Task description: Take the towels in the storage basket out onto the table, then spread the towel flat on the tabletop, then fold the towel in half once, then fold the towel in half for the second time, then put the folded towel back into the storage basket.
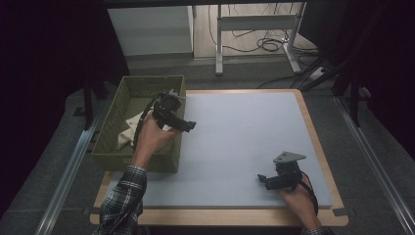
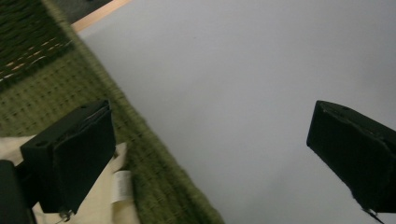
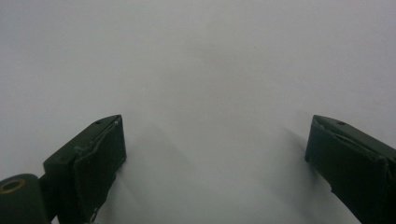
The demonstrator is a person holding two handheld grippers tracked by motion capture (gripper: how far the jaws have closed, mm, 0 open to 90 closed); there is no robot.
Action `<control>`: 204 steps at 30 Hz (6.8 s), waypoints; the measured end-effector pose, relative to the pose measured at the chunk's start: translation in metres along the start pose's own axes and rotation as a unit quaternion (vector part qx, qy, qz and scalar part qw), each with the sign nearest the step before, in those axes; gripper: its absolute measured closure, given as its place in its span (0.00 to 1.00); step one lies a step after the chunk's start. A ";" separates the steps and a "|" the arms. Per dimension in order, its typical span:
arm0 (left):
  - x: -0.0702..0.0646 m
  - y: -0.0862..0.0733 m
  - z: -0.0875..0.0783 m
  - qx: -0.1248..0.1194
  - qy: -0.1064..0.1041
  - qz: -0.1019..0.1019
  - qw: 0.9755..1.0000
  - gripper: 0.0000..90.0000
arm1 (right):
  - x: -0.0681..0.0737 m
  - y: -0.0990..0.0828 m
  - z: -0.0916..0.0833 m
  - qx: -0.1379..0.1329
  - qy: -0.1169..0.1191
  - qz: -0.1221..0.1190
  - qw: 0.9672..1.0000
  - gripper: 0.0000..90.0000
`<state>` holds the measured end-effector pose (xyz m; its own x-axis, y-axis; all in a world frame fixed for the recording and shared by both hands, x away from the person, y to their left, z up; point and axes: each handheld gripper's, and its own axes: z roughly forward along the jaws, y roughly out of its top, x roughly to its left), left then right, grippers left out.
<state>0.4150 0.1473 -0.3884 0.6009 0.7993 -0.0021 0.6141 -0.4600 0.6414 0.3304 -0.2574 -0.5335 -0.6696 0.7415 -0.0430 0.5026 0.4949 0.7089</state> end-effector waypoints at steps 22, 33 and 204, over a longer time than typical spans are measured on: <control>0.096 -0.045 0.019 0.052 0.062 -0.096 0.992 0.01 | 0.000 0.000 0.000 0.000 0.000 0.001 1.000 0.06; 0.130 -0.066 0.053 0.129 0.069 -0.137 0.980 0.01 | 0.000 0.000 0.000 0.000 0.001 0.000 1.000 0.06; -0.113 0.066 0.094 0.016 -0.073 0.111 0.991 0.91 | -0.001 0.000 0.000 0.002 0.002 -0.001 1.000 0.06</control>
<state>0.4353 -0.0095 -0.4178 0.7890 0.6139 0.0233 0.4732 -0.6315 0.6143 0.3308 -0.2579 -0.5335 -0.6731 0.7384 -0.0415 0.5027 0.4980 0.7066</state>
